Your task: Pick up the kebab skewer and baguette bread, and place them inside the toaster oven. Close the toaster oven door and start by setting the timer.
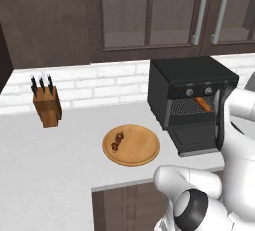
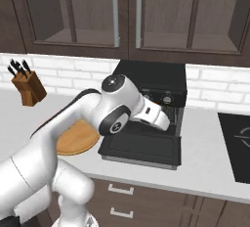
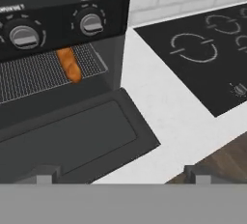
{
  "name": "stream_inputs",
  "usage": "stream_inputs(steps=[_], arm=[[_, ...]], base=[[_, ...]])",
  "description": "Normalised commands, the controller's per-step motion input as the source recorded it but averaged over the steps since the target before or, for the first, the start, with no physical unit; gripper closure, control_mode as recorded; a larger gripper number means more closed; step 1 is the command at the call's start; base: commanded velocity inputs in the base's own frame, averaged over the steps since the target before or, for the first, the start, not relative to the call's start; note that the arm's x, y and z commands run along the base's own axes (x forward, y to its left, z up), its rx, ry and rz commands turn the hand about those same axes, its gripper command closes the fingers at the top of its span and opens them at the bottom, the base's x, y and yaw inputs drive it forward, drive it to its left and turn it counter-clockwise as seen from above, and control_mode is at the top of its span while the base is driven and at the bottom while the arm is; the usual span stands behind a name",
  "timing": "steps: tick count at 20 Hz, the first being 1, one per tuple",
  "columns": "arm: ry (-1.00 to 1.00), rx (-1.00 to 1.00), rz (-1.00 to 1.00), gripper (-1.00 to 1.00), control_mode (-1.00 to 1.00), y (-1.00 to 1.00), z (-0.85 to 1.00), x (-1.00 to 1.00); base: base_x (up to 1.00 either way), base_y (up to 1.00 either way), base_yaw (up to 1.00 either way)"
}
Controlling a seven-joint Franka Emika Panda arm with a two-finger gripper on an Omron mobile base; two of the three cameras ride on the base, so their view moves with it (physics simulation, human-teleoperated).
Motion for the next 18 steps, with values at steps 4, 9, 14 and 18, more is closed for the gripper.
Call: stream_inputs(steps=[4, 9, 14, 18], arm=[[0.26, 0.00, -0.01, -1.00, -1.00, 0.75, 0.21, -0.07], [0.15, 0.00, 0.00, -1.00, -1.00, 0.77, 0.27, -0.06], [0.01, 0.06, -0.04, -1.00, -1.00, 1.00, 0.00, -0.03], [-0.03, 0.18, -0.02, -1.00, -1.00, 0.99, 0.00, 0.00]], base=[[0.00, 0.00, 0.00], [0.00, 0.00, 0.00], [0.00, 0.00, 0.00], [0.00, 0.00, 0.00]])
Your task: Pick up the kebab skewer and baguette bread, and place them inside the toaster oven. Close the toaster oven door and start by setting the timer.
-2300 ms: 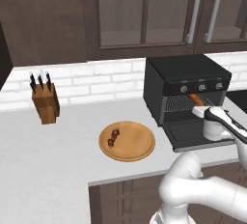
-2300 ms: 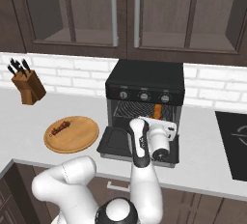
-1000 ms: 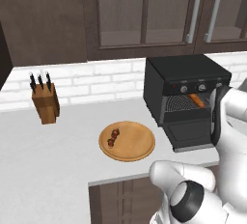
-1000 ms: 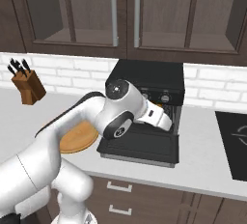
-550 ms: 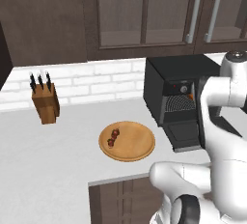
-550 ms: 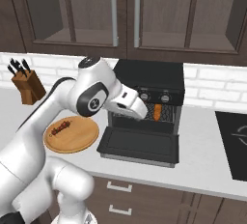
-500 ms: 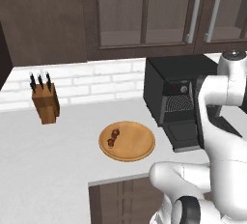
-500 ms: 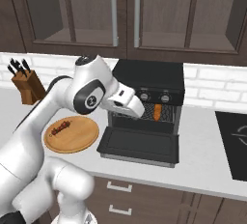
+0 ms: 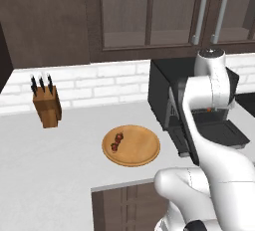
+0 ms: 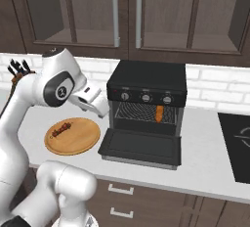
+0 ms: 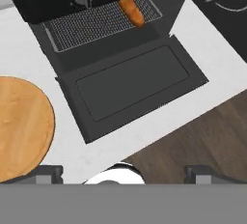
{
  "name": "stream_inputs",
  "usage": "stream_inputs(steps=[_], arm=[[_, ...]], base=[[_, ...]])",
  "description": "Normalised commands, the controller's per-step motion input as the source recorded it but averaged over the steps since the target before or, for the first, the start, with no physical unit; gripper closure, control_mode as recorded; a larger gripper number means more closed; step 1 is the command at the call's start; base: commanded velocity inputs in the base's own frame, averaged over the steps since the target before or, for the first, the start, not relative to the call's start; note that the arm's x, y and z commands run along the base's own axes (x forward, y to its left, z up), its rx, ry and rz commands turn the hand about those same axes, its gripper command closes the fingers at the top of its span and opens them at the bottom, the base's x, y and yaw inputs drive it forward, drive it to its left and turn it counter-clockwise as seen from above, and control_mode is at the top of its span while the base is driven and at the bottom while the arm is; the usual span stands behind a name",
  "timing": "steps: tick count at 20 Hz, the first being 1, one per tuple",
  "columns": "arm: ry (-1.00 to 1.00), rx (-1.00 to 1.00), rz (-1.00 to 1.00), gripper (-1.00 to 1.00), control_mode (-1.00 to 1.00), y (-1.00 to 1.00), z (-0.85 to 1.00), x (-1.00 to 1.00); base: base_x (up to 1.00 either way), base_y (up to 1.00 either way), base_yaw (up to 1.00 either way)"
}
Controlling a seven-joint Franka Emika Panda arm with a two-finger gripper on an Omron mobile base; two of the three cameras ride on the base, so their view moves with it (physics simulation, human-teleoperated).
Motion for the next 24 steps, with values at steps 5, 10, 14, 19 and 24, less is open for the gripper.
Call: stream_inputs(steps=[5, 10, 14, 19, 24], arm=[[-0.03, 0.11, 0.00, -1.00, -1.00, 1.00, 0.00, 0.02], [0.00, -0.02, 0.00, -1.00, -1.00, 1.00, -0.03, 0.23], [0.00, -0.13, 0.00, -1.00, -1.00, 0.86, -0.18, 0.31], [-0.01, -0.13, -0.01, -1.00, -1.00, 0.85, -0.66, 0.34], [-0.11, -0.01, 0.00, -1.00, -1.00, 0.38, -0.88, 0.48]], base=[[0.00, 0.00, 0.00], [0.00, 0.00, 0.00], [0.00, 0.00, 0.00], [0.00, 0.00, 0.00], [0.00, 0.00, 0.00]])
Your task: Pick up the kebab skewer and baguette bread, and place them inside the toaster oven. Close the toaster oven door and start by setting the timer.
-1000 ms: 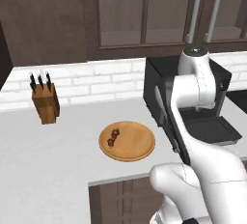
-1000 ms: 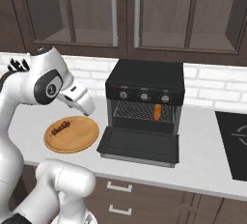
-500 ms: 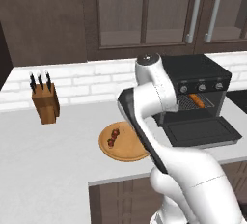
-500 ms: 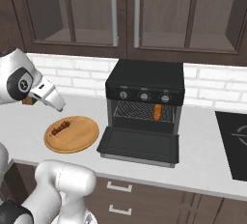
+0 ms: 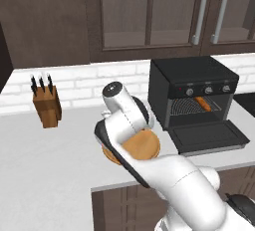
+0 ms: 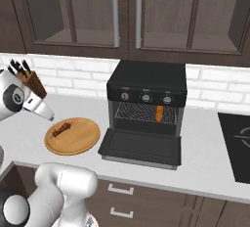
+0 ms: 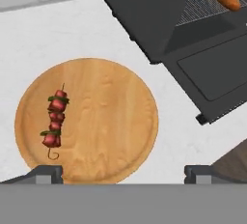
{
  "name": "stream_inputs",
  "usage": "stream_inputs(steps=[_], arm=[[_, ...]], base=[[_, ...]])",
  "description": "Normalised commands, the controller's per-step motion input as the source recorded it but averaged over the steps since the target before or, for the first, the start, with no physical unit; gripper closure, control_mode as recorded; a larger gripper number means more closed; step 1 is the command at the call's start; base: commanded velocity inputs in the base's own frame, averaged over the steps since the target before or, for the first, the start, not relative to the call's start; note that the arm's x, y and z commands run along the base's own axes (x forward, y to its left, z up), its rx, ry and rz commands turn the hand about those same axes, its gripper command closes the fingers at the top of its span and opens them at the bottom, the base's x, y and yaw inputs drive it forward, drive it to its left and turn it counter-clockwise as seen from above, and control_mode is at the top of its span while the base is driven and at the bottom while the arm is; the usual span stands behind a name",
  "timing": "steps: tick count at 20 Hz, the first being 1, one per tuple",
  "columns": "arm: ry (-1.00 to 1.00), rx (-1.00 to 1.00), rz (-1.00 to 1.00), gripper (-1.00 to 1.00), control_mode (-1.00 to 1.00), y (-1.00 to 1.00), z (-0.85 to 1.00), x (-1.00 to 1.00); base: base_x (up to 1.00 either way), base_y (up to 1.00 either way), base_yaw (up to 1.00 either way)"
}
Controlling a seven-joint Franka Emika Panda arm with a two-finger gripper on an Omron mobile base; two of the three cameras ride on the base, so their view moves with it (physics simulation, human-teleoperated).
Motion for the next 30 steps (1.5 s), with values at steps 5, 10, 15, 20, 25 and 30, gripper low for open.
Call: stream_inputs(steps=[5, 10, 15, 20, 25, 30], arm=[[-0.24, -0.06, 0.00, -1.00, -1.00, 0.28, -0.84, 0.56], [-0.21, -0.08, 0.00, -1.00, -1.00, 0.36, -0.75, 0.23], [-0.09, -0.02, -0.02, -1.00, -1.00, 0.26, -0.48, 0.07], [0.00, 0.00, -0.01, -1.00, -1.00, 0.13, -0.16, 0.03], [-0.01, -0.05, -0.02, -1.00, -1.00, 0.23, -0.14, 0.12], [-0.03, -0.10, 0.00, -1.00, -1.00, 0.08, -0.30, 0.20]], base=[[0.00, 0.00, 0.00], [0.00, 0.00, 0.00], [0.00, 0.00, 0.00], [0.00, 0.00, 0.00], [0.00, 0.00, 0.00], [0.00, 0.00, 0.00]])
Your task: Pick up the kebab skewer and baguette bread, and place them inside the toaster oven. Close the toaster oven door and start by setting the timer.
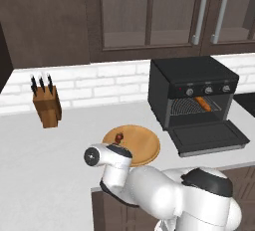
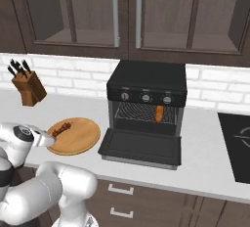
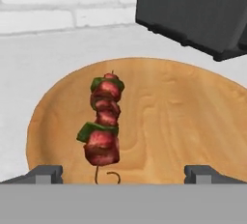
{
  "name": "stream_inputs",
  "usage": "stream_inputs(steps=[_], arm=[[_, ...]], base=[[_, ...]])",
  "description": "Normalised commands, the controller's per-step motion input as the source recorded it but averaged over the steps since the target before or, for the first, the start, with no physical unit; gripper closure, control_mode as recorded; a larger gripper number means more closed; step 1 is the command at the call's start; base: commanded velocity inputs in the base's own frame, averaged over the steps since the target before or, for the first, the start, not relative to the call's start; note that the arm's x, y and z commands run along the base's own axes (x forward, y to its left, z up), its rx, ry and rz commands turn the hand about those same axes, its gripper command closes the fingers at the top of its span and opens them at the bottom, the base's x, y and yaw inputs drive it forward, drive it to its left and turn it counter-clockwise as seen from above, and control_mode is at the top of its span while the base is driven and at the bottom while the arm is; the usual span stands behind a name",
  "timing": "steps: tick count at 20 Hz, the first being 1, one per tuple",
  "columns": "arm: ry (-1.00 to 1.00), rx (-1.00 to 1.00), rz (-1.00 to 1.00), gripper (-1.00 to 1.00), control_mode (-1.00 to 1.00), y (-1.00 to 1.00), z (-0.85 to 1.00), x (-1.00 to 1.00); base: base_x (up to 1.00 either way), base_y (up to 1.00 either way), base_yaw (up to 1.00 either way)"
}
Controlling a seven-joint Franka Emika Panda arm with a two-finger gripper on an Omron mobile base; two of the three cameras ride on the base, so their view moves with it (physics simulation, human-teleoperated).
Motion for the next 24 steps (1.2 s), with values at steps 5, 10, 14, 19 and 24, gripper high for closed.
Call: stream_inputs(steps=[5, 10, 14, 19, 24], arm=[[0.00, -0.01, 0.00, -1.00, -1.00, 0.05, -0.01, 0.27], [0.14, 0.00, 0.00, -1.00, -1.00, 0.04, 0.00, 0.27], [0.29, 0.08, 0.00, -1.00, -1.00, 0.00, 0.00, 0.21], [0.31, 0.10, 0.00, -1.00, -1.00, 0.00, 0.00, 0.14], [0.14, 0.04, 0.00, -1.00, -1.00, 0.00, -0.24, 0.03]], base=[[0.00, 0.00, 0.00], [0.00, 0.00, 0.00], [0.00, 0.00, 0.00], [0.00, 0.00, 0.00], [0.00, 0.00, 0.00]])
